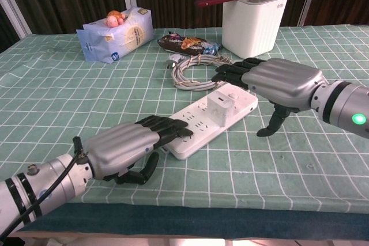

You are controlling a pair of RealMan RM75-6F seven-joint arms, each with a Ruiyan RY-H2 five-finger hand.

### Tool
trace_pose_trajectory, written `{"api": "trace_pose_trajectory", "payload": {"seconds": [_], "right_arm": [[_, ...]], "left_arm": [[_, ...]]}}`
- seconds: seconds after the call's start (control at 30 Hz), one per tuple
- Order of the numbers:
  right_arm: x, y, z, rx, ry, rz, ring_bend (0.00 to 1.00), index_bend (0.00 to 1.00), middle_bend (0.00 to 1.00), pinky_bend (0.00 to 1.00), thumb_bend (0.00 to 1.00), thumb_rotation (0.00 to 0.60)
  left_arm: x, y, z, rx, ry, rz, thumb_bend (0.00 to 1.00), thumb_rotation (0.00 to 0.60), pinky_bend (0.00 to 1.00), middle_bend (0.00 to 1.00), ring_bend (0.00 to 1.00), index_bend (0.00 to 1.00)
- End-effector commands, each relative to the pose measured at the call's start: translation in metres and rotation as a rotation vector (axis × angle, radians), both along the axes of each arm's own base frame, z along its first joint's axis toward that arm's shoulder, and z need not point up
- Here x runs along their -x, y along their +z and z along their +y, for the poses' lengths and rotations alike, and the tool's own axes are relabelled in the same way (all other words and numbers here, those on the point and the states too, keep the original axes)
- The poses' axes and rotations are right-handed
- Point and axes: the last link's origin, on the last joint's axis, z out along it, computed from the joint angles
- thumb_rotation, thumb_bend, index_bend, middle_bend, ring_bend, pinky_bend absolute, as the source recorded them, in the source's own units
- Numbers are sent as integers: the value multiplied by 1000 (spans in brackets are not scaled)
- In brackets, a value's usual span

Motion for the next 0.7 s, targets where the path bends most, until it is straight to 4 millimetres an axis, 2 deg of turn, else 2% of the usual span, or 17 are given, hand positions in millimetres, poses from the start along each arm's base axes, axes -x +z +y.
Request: {"api": "trace_pose_trajectory", "payload": {"seconds": [0.03,0.4,0.7], "right_arm": [[-6,-8,-5,16,9,-8,0,84,58,143,159,600],[-17,-35,-9,21,43,-7,20,226,170,229,270,600],[-22,-39,-8,11,57,-20,49,297,223,254,380,600]], "left_arm": [[1,0,0,-1,-1,2,846,600,26,7,0,0],[4,1,0,-3,-1,14,848,600,26,11,0,0],[3,3,0,-4,-7,11,849,600,26,14,0,0]]}}
